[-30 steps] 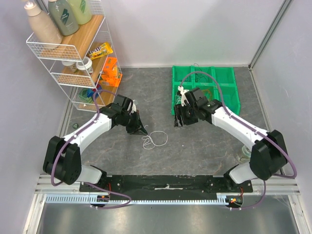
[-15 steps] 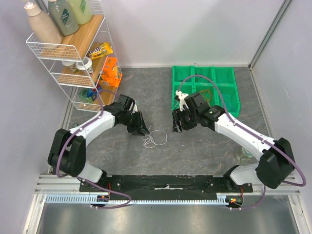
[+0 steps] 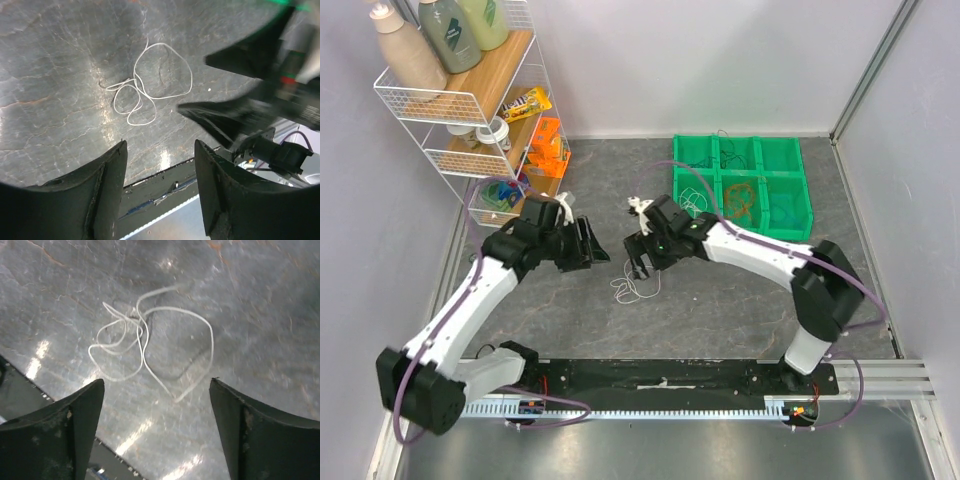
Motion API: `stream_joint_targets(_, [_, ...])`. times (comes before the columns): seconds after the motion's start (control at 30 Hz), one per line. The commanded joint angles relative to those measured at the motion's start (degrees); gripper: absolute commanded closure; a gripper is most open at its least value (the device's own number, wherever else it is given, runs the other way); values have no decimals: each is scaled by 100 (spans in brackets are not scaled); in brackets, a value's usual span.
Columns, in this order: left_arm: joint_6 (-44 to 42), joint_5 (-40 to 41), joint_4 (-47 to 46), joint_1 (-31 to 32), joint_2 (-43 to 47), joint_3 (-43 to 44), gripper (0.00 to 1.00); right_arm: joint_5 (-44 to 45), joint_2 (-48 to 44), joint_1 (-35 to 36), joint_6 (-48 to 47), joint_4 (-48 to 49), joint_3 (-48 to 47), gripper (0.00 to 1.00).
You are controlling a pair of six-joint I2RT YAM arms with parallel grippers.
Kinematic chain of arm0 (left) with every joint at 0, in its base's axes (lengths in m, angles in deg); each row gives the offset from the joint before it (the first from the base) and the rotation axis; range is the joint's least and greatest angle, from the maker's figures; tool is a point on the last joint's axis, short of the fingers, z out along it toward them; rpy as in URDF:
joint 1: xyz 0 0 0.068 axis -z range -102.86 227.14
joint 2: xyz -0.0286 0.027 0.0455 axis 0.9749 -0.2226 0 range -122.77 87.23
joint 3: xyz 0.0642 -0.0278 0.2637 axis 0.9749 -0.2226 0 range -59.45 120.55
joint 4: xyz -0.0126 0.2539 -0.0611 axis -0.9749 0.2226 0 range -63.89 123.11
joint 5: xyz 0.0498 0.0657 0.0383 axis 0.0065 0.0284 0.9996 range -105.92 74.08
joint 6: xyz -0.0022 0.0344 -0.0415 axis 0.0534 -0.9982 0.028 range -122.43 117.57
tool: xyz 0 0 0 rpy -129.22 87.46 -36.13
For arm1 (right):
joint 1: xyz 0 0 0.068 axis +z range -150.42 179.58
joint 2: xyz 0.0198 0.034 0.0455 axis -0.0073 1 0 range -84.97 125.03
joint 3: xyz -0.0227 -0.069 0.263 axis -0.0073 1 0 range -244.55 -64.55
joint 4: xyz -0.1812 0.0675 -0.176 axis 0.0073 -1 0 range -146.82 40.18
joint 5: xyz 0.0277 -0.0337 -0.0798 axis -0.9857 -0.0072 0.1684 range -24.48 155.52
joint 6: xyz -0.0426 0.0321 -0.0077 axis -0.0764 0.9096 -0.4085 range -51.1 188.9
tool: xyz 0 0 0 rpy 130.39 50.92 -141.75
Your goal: Untangle the cables
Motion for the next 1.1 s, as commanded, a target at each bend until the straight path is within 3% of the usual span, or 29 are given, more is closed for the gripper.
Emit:
stream_joint_targets(0.0, [244, 468, 385, -38, 1025, -119, 37, 302, 808, 208, 37, 379, -703, 2])
stream_joint_targets(0.17, [-63, 811, 798, -38, 1678, 214, 38, 293, 1486, 392, -252, 405, -1239, 2])
stream_joint_targets(0.4, [-652, 970, 1264, -55, 1459, 926, 38, 1170, 1785, 1094, -86, 221, -1267, 2])
stream_joint_targets(0.53, [-819, 847, 1212, -47, 1371, 962, 38, 1610, 1970, 1455, 2, 177, -1293, 10])
stream_joint_targets(0.73, [-1101, 802, 1212, 32, 1309, 1014, 39, 2296, 2093, 1798, 20, 36, -1442, 36])
stream_joint_targets(0.93, [-1346, 960, 1177, 454, 1388, 1023, 39, 2604, 2102, 1834, 99, 27, -1495, 79])
stream_joint_targets(1.03, [-1513, 1206, 1194, 735, 1415, 1067, 39, 2762, 2111, 1834, 134, 18, -1670, 99])
stream_joint_targets(1.07, [-1557, 1268, 1212, 823, 1423, 1085, 39, 2858, 2067, 1834, 151, -16, -1758, 100])
